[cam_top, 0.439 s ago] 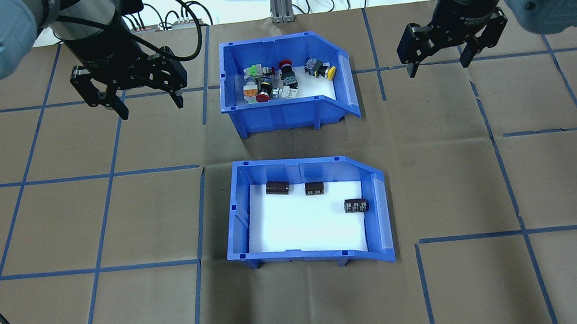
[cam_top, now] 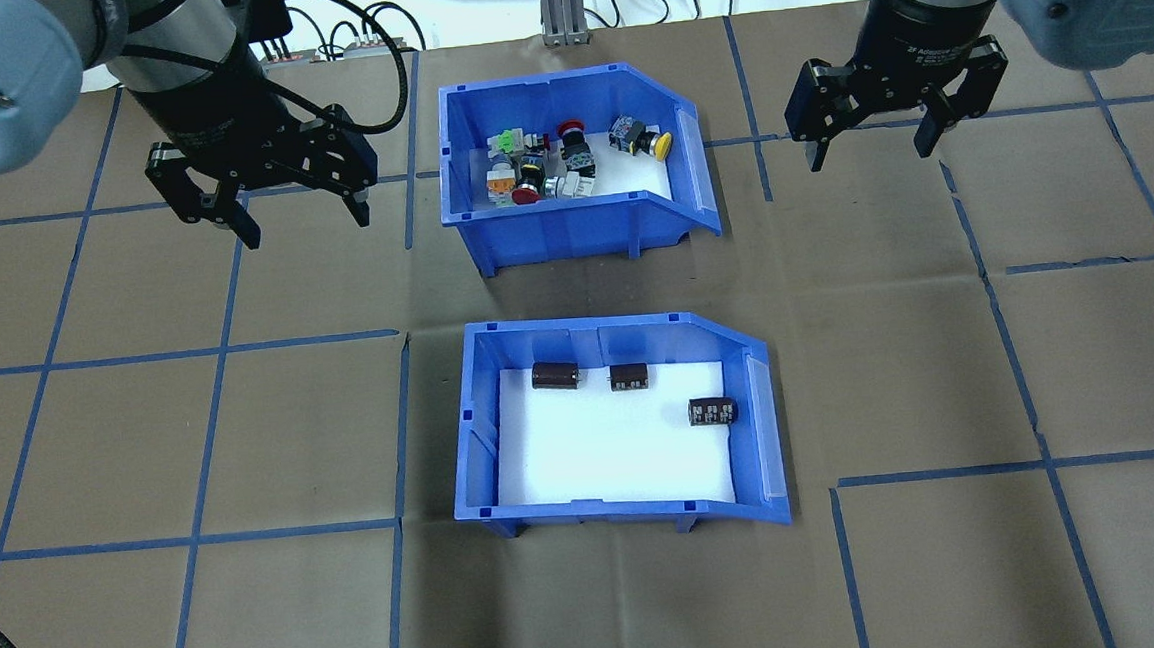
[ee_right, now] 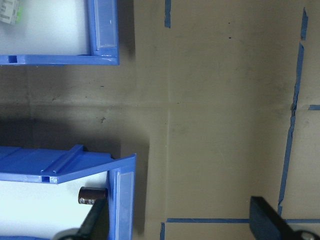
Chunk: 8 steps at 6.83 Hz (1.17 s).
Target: Place battery box in front
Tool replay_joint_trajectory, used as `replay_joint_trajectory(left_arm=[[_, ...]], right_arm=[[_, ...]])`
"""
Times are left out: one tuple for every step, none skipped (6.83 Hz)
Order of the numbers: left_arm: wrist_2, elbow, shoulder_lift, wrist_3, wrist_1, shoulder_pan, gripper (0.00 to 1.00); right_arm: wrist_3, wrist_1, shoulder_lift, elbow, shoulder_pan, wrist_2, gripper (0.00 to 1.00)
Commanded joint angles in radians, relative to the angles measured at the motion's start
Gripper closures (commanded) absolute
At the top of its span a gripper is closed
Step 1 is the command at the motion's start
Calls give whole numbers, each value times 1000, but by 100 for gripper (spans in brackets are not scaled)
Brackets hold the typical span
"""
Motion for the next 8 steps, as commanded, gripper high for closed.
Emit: replay_joint_trajectory(left_arm=[[0, -2, -4, 0, -9, 1, 1], [1, -2, -3, -8, -9, 1, 1], [9, -5, -9, -5, -10, 1, 1], [54, -7, -2, -15, -9, 1, 0], [56, -7, 6, -18, -4, 0, 0], [58, -7, 9, -41, -6, 1, 0], [58, -8, 14, -93, -10, 0, 0], [58, -10, 17, -148, -12, -2, 0]], right_arm=[[6, -6, 2, -2, 2, 0, 0], [6, -6, 0, -2, 2, 0, 0], [6, -6, -4, 0, 0, -1, 0], [6, -6, -9, -2, 0, -1, 0], [2, -6, -12, -3, 0, -3, 0], [-7, -5, -15, -10, 0, -12, 0], [-23, -6, -3, -25, 2, 0, 0], [-61, -6, 11, -54, 4, 2, 0]])
